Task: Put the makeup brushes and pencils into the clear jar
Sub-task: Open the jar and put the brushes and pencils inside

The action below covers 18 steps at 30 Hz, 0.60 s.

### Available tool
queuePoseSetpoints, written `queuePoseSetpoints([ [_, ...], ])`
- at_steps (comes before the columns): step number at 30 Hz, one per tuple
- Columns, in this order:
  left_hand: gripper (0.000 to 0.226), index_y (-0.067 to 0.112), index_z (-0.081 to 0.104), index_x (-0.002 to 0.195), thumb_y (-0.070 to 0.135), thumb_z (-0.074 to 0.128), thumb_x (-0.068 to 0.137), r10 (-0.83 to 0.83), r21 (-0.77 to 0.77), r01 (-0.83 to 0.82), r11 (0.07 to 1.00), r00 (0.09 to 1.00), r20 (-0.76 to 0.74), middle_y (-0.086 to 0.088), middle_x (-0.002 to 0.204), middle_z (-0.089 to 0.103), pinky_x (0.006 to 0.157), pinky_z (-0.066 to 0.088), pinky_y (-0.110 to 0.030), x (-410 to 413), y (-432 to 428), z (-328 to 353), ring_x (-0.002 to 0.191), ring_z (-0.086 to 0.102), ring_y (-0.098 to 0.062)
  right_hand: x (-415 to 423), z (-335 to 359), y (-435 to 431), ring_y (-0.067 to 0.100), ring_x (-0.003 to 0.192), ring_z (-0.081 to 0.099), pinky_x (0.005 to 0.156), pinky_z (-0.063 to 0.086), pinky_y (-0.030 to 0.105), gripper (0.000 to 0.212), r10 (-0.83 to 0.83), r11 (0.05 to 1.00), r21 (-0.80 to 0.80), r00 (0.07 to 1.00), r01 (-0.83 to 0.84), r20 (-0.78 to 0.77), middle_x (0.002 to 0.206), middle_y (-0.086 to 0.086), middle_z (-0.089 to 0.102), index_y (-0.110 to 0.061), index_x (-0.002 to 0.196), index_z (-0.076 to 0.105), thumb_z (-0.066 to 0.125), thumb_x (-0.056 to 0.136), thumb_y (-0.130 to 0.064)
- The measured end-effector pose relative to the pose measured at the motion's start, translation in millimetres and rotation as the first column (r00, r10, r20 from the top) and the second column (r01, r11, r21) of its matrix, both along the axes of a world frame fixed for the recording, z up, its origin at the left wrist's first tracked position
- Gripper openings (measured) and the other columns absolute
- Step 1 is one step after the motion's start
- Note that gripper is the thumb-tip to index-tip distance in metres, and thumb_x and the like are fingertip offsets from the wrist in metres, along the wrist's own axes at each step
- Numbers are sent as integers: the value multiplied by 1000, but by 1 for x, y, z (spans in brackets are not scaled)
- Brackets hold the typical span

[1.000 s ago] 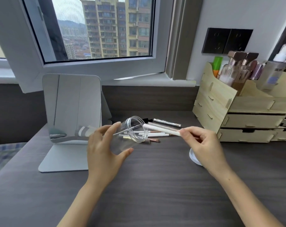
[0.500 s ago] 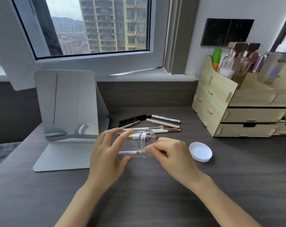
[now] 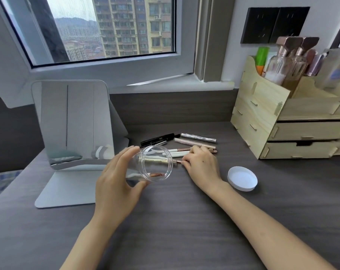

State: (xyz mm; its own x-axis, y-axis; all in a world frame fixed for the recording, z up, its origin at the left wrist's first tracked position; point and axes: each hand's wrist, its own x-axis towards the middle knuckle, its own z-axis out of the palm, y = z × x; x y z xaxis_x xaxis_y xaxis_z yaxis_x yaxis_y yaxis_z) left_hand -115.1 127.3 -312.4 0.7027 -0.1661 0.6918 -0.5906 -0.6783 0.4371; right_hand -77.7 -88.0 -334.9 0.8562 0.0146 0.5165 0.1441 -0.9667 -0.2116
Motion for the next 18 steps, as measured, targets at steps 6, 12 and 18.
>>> queuePoseSetpoints([
  [6, 78, 17, 51, 122, 9, 87, 53, 53, -42, -53, 998, 998, 13, 9, 117, 54, 87, 23, 4, 0, -2, 0, 105, 49, -11, -4, 2, -9, 34, 87, 58, 72, 42, 37, 7, 25, 965, 261, 1000, -23, -5, 89, 15, 68, -4, 85, 63, 59, 87, -10],
  [12, 81, 23, 46, 124, 10, 86, 56, 115, -88, -113, 990, 993, 18, -3, 121, 61, 84, 31, -11, 2, 2, 2, 106, 50, -14, -58, 68, -38, 6, 45, 55, 49, 48, 19, 22, 11, 419, 892, 983, -168, 181, 63, 5, 62, -15, 76, 57, 51, 92, 0],
  [18, 78, 22, 46, 125, 12, 85, 58, 133, -44, -131, 990, 990, 39, -4, 121, 61, 83, 32, -13, 2, 0, 0, 106, 51, -16, -113, 77, -25, 12, 48, 52, 50, 44, 21, 18, 54, 385, 849, 927, -363, 372, 59, -2, 64, -15, 77, 59, 56, 89, -3],
])
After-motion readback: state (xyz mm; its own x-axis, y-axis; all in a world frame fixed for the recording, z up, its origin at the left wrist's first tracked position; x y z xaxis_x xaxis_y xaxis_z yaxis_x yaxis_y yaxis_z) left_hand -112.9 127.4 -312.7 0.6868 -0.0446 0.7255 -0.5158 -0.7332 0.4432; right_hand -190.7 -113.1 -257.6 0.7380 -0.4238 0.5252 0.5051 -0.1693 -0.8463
